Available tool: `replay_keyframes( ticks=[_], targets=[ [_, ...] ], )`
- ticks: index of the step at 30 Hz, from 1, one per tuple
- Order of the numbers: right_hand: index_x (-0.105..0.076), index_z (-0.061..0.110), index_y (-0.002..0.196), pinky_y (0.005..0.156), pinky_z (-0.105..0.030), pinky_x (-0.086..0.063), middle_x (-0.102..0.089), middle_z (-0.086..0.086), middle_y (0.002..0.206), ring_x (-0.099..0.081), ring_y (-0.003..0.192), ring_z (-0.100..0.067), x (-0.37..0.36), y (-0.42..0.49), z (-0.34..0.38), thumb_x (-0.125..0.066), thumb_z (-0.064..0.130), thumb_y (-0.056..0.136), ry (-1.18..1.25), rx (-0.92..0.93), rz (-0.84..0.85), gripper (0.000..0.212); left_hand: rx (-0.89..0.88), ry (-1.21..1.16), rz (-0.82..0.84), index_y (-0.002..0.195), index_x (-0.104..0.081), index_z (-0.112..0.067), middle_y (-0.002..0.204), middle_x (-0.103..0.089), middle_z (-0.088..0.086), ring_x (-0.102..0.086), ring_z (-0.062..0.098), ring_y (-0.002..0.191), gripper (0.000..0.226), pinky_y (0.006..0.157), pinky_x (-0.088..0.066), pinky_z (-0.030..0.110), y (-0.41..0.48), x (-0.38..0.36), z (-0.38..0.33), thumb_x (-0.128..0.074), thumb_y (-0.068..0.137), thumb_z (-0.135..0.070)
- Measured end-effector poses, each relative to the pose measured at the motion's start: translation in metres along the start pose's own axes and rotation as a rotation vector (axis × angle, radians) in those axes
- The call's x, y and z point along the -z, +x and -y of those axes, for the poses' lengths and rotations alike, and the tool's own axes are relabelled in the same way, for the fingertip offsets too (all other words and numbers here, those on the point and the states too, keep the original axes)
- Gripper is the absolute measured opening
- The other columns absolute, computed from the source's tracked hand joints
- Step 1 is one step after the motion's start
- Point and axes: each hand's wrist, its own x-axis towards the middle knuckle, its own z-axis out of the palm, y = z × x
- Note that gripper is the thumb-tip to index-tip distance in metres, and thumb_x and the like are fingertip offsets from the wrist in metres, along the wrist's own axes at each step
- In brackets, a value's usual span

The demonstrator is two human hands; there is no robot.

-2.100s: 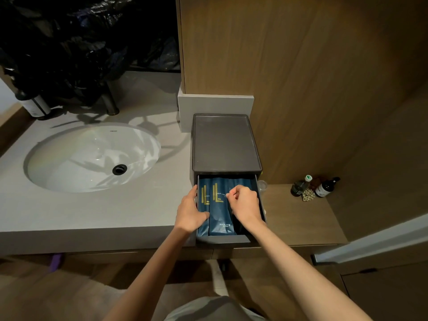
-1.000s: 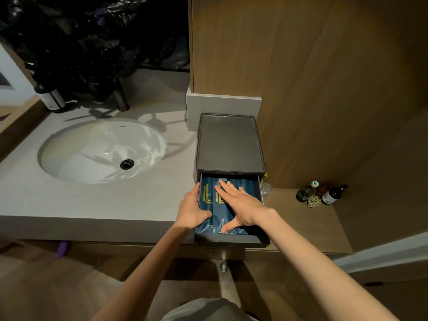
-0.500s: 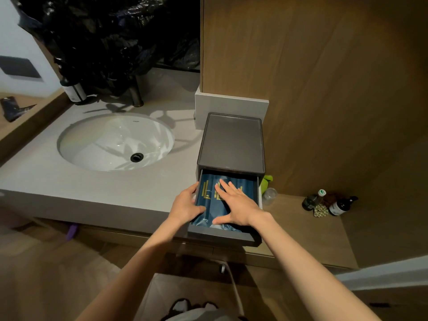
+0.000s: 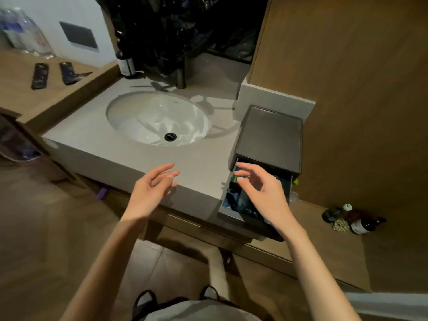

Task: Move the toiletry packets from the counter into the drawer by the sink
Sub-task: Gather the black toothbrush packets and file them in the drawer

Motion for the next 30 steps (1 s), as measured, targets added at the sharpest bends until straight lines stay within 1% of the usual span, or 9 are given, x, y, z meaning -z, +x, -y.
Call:
replay_keyframes(
  ticks=[2,5,8,11,13,16,18,25,30],
  targets=[
    [-0.062,0.025,0.122,0.086,-0.011,-0.047,-0.07,0.011,0.105,-0.063,0.098,0.001,-0.024,-0.005,0.008,-0.058,0.018,0.093,0.053,-0.013,0.014,0.03,0.021,-0.072,-0.123,0.118,-0.061,-0.017,0.108,-0.071,0.001,-0.065,0.011,0.087,0.025,0.076,-0.051,0.021,-0.011,0.026,0.011,-0.052,0.096,-0.011],
    [-0.064,0.028,0.118,0.083,-0.014,-0.049,-0.071,0.012,0.102,-0.064,0.096,-0.001,-0.065,-0.01,0.019,-0.059,0.018,0.093,0.09,-0.042,0.041,0.028,0.03,-0.107,-0.239,0.112,-0.064,-0.025,0.106,-0.072,-0.002,-0.066,0.011,0.089,0.021,0.081,-0.049,0.027,-0.028,0.07,0.029,-0.052,0.096,-0.018],
    [-0.063,0.03,0.117,0.082,-0.012,-0.048,-0.071,0.013,0.102,-0.063,0.096,0.003,-0.115,-0.01,0.031,-0.06,0.019,0.092,0.099,-0.092,0.073,0.027,0.041,-0.103,-0.315,0.117,-0.062,-0.023,0.107,-0.071,-0.002,-0.066,0.014,0.093,0.024,0.082,-0.05,0.026,-0.038,0.121,0.045,-0.052,0.095,-0.023],
    [-0.063,0.027,0.118,0.09,-0.021,-0.05,-0.071,0.011,0.103,-0.064,0.099,0.001,-0.169,-0.003,0.045,-0.06,0.019,0.092,0.116,-0.136,0.074,0.027,0.059,-0.105,-0.373,0.122,-0.059,-0.016,0.108,-0.069,0.004,-0.066,0.017,0.091,0.028,0.079,-0.051,0.026,-0.038,0.177,0.058,-0.053,0.095,-0.02],
    [-0.064,0.026,0.117,0.092,-0.027,-0.051,-0.071,0.01,0.103,-0.065,0.099,-0.004,-0.209,0.002,0.059,-0.061,0.02,0.092,0.124,-0.158,0.059,0.026,0.072,-0.095,-0.39,0.125,-0.057,-0.017,0.108,-0.069,0.002,-0.066,0.016,0.093,0.03,0.079,-0.051,0.025,-0.034,0.22,0.064,-0.053,0.095,-0.021],
    [-0.064,0.029,0.116,0.093,-0.028,-0.051,-0.071,0.013,0.104,-0.066,0.099,-0.006,-0.266,0.012,0.085,-0.061,0.021,0.092,0.139,-0.182,0.048,0.025,0.087,-0.068,-0.384,0.127,-0.057,-0.018,0.11,-0.069,0.001,-0.066,0.015,0.095,0.033,0.084,-0.052,0.027,-0.02,0.28,0.066,-0.054,0.094,-0.024],
    [-0.064,0.031,0.115,0.093,-0.028,-0.051,-0.071,0.013,0.104,-0.066,0.1,-0.005,-0.296,0.023,0.105,-0.061,0.021,0.092,0.15,-0.181,0.046,0.025,0.078,-0.055,-0.377,0.128,-0.056,-0.018,0.111,-0.069,0.001,-0.066,0.014,0.095,0.033,0.082,-0.051,0.026,-0.004,0.312,0.058,-0.053,0.095,-0.023],
    [-0.063,0.031,0.116,0.086,-0.019,-0.049,-0.069,0.014,0.105,-0.064,0.098,-0.004,-0.368,0.092,0.173,-0.059,0.021,0.093,0.141,-0.111,0.013,0.026,-0.011,-0.04,-0.333,0.129,-0.053,-0.021,0.116,-0.066,-0.004,-0.065,0.015,0.102,0.031,0.089,-0.051,0.029,0.073,0.4,0.018,-0.05,0.098,-0.023],
    [-0.062,0.031,0.119,0.082,-0.016,-0.05,-0.067,0.017,0.106,-0.062,0.096,0.001,-0.421,0.162,0.192,-0.059,0.023,0.093,0.103,-0.074,-0.003,0.027,0.002,-0.045,-0.347,0.126,-0.054,-0.024,0.113,-0.066,-0.009,-0.064,0.01,0.1,0.029,0.085,-0.05,0.024,0.143,0.448,0.021,-0.049,0.098,-0.021]
  ],
)
